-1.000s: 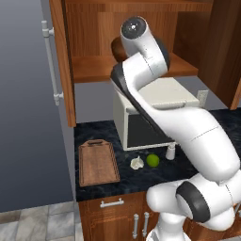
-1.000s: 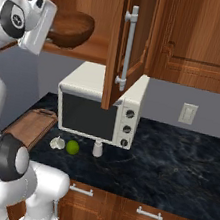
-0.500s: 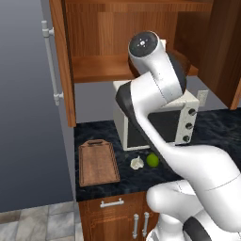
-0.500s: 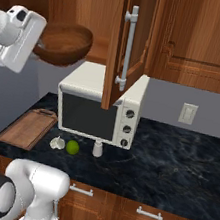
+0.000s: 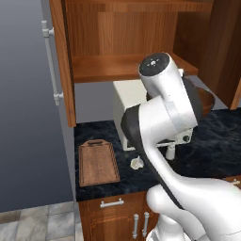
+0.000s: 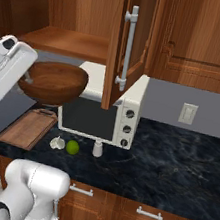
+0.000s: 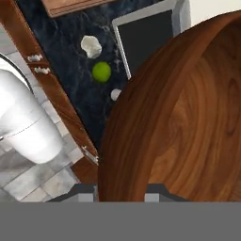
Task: Open the cabinet. Place the bowl and condiment on the counter. Then place the lime and garlic on the cutting board.
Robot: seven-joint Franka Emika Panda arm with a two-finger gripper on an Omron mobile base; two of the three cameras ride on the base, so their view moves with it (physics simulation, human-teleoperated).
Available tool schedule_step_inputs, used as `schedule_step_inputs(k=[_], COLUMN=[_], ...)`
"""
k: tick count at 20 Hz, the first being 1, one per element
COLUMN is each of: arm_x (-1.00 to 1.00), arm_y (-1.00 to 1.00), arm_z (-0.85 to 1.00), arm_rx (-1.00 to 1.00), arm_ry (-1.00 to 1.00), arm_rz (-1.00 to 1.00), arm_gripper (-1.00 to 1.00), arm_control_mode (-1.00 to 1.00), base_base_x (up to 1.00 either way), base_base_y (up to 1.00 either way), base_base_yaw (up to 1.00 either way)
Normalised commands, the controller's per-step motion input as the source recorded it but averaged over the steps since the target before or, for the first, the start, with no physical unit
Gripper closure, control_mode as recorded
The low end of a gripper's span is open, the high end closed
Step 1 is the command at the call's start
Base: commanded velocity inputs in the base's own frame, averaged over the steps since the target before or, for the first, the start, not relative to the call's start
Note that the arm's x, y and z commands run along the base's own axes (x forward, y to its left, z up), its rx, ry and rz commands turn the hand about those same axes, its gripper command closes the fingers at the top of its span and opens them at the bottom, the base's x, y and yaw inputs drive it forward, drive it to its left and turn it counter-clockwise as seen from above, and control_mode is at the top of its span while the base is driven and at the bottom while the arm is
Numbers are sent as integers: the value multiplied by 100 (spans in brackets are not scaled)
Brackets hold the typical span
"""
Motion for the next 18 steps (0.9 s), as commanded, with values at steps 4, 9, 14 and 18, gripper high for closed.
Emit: schedule_step_inputs(k=[4,9,14,18], arm_x=[-100,-68,-9,0], arm_y=[-23,-38,-74,-88], arm_z=[-71,-72,-60,-53], arm_rx=[-2,-1,0,0], arm_ry=[24,13,4,4], arm_rz=[-4,1,12,14], arm_gripper=[100,100,100,100], arm_control_mode=[-100,-100,-100,-100], base_base_x=[0,0,0,0], base_base_y=[0,0,0,0], base_base_yaw=[0,0,0,0])
